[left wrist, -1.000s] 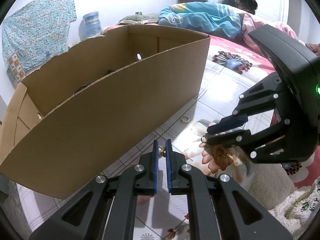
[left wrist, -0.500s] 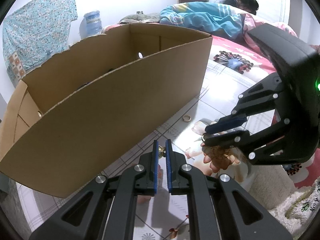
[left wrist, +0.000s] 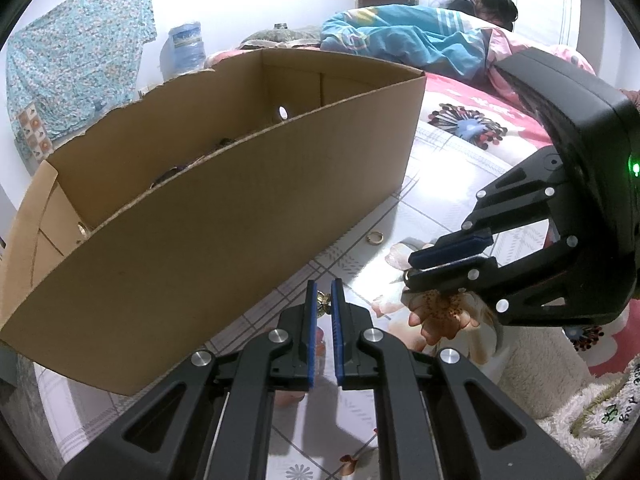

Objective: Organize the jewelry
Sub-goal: 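Carry the gold rings toward the box with both tools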

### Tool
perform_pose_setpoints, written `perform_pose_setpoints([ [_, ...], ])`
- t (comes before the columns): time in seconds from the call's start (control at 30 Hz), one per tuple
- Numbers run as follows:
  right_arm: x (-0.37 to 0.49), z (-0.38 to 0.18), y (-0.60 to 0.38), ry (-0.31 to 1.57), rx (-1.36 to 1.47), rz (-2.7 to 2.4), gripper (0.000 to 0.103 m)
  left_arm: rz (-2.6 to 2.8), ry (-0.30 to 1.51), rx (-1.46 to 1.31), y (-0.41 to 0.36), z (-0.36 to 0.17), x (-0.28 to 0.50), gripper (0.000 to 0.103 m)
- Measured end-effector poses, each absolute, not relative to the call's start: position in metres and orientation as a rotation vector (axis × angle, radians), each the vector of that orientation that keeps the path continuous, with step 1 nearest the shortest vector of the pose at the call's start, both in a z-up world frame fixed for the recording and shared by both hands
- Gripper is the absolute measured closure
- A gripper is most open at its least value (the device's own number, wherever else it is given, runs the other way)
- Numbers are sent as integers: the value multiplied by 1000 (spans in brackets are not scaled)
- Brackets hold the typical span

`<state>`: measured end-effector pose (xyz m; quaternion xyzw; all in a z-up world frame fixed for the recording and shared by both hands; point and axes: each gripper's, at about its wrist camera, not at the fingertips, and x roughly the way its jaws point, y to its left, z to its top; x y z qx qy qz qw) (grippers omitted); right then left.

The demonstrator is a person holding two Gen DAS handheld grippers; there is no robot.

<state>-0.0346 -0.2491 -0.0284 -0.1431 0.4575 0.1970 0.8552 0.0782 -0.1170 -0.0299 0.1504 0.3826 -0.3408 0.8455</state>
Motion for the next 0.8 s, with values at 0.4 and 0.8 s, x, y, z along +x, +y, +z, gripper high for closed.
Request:
perform_pose_setpoints([
  [0.4,-62,40,-266,768,-190,338,93,-801,708,214,-102,25,65,97],
  [0.8,-6,84,-275,590,12,222,93,-756,636,163,-117,78,133,97],
])
